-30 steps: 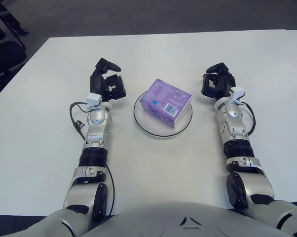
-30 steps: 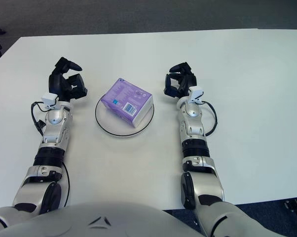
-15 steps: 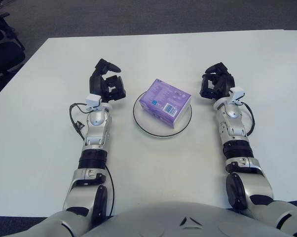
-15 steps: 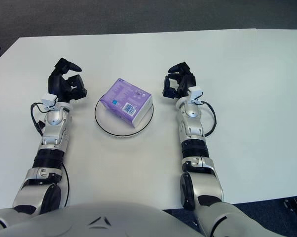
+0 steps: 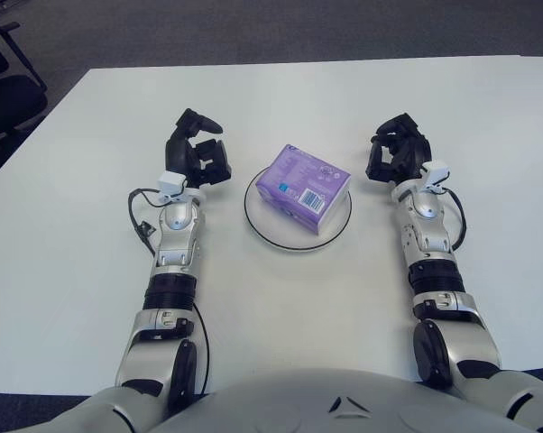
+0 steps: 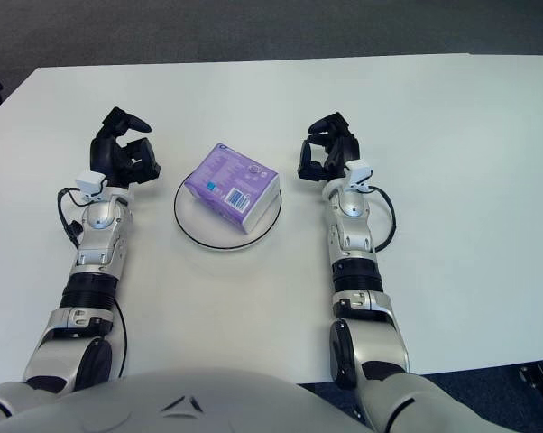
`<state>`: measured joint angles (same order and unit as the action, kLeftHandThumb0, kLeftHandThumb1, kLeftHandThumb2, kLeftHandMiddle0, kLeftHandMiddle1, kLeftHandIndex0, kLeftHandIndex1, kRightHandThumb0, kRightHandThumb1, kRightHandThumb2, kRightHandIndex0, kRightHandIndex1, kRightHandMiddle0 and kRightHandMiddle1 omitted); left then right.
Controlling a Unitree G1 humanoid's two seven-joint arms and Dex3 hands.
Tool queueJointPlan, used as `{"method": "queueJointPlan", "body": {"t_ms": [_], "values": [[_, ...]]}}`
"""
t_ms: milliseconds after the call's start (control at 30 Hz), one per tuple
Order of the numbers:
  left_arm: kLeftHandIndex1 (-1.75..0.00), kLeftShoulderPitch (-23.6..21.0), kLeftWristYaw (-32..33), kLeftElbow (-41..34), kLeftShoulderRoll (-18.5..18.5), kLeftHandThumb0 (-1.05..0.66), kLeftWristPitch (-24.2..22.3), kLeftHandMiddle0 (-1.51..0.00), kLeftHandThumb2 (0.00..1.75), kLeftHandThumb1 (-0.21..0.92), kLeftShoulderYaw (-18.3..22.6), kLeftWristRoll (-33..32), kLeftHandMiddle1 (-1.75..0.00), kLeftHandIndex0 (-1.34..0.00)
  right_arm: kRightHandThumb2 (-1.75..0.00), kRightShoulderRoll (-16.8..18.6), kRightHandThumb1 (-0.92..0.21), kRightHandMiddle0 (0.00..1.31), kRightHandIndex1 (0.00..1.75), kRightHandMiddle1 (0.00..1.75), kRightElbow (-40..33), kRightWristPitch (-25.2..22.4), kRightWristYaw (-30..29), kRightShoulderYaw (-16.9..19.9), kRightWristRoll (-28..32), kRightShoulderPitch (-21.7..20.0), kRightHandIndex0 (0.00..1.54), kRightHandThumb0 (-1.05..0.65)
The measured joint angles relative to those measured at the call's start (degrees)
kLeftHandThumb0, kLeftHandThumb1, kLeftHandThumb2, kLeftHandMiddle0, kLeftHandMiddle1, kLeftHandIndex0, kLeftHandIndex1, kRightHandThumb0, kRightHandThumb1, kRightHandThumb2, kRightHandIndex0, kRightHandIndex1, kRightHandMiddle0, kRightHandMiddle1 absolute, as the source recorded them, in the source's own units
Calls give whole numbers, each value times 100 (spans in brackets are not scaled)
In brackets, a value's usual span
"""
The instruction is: Put the tissue paper into the plate.
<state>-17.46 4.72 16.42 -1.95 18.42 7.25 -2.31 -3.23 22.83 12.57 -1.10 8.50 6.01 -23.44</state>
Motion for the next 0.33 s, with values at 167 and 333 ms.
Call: {"method": "queueJointPlan", "body": {"t_ms": [167, 333], "values": [[-175, -1, -60, 50, 2, -47, -136, -132, 126, 36, 14, -112, -175, -58, -152, 3, -14, 49, 169, 175, -96, -73, -1, -30, -4, 52, 78, -1], [-175, -1, -76, 76, 0, -47, -276, -132, 127, 36, 17, -154, -175, -58, -152, 5, -15, 49, 170, 175, -157, -169, -4, -81, -13, 88, 78, -1]]}}
